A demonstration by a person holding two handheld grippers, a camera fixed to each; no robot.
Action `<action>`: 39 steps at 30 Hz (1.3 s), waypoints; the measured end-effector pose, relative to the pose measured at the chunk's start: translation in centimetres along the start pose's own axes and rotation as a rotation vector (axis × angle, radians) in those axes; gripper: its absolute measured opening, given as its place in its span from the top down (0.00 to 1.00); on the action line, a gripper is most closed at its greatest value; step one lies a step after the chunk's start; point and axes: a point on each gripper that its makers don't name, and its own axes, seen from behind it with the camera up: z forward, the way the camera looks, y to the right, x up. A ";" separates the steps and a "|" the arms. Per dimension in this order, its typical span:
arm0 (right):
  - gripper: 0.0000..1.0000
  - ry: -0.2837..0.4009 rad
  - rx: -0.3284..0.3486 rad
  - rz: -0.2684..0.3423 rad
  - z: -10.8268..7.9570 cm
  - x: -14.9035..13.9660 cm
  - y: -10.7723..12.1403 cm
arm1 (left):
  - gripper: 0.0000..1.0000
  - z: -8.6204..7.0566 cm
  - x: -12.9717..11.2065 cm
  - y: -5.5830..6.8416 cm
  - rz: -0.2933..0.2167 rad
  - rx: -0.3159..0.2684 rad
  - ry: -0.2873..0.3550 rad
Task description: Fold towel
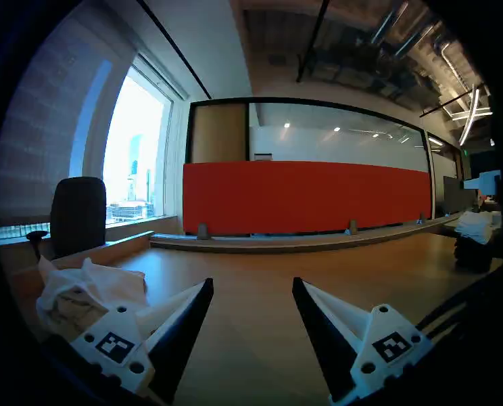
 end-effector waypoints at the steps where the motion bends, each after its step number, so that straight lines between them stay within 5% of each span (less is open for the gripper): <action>1: 0.00 0.000 0.002 0.000 0.0 -0.1 -0.1 | 0.14 0.0 0.0 0.0 0.000 0.002 -0.002; 39: 0.00 0.015 -0.056 0.032 -0.2 -3.2 3.0 | 0.14 -0.3 -0.3 -0.2 0.002 0.011 -0.016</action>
